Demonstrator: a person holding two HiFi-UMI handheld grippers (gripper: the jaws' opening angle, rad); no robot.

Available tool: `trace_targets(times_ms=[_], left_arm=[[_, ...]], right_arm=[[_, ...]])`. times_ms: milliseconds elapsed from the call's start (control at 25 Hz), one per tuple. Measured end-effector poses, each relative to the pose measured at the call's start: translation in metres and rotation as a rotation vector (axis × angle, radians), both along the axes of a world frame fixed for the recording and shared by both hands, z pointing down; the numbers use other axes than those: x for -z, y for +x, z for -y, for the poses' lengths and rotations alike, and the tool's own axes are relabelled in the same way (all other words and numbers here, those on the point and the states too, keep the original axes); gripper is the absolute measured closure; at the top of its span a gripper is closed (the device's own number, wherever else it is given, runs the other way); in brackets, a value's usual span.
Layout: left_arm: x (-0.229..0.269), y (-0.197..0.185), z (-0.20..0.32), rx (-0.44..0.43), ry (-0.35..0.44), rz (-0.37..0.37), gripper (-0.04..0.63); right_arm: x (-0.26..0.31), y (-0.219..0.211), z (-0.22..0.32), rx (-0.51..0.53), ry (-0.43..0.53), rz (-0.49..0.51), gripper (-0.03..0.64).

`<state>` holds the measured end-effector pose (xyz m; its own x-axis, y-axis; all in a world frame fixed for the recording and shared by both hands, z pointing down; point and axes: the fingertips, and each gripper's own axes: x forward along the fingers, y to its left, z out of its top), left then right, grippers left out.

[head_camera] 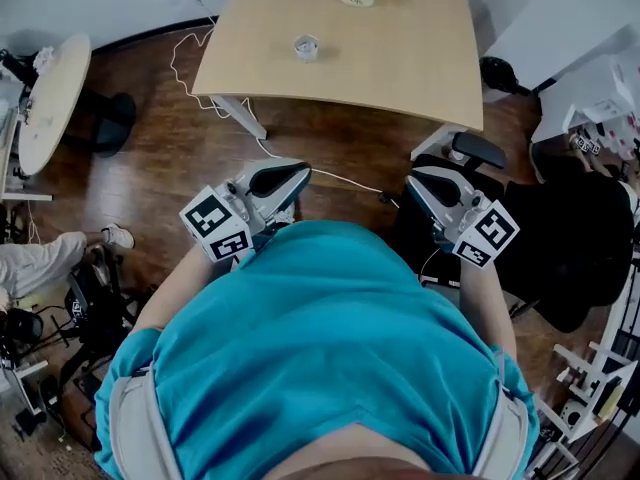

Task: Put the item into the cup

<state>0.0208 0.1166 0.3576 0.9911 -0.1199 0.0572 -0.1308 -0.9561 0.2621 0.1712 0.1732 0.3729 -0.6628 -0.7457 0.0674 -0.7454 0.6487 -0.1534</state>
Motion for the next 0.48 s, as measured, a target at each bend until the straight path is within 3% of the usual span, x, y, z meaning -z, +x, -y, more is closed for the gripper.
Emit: trace_targets(times_ms=[240, 480], left_arm=[[0.017, -0.051, -0.028, 0.099, 0.042, -0.032, 0.592], [0.02, -0.128, -0.041, 0.104, 0.106, -0.038, 0.594]], right_arm=[[0.014, -0.028, -0.04, 0.014, 0.058, 0.012, 0.615], [0.021, -0.093, -0.059, -0.007, 0.052, 0.001, 0.615]])
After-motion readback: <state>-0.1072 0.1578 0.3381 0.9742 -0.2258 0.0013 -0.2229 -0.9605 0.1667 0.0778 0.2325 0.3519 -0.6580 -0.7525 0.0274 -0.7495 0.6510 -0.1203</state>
